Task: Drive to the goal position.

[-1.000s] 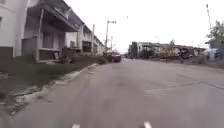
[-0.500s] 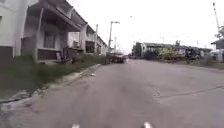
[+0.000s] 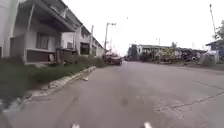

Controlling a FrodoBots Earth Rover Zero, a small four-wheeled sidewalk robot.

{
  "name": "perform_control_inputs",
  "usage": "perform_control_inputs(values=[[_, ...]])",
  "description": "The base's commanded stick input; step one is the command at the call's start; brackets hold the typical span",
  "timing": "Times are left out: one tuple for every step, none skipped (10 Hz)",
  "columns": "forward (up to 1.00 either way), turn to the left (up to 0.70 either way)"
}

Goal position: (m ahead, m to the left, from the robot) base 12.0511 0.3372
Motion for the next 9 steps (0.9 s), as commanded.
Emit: perform_control_inputs(values=[[0.70, 0.07], [0.70, 0.10], [0.70, 0.12], [0.70, 0.06], [0.70, -0.17], [0.70, -0.35], [0.70, -0.32], [0.70, -0.26], [0.70, -0.10]])
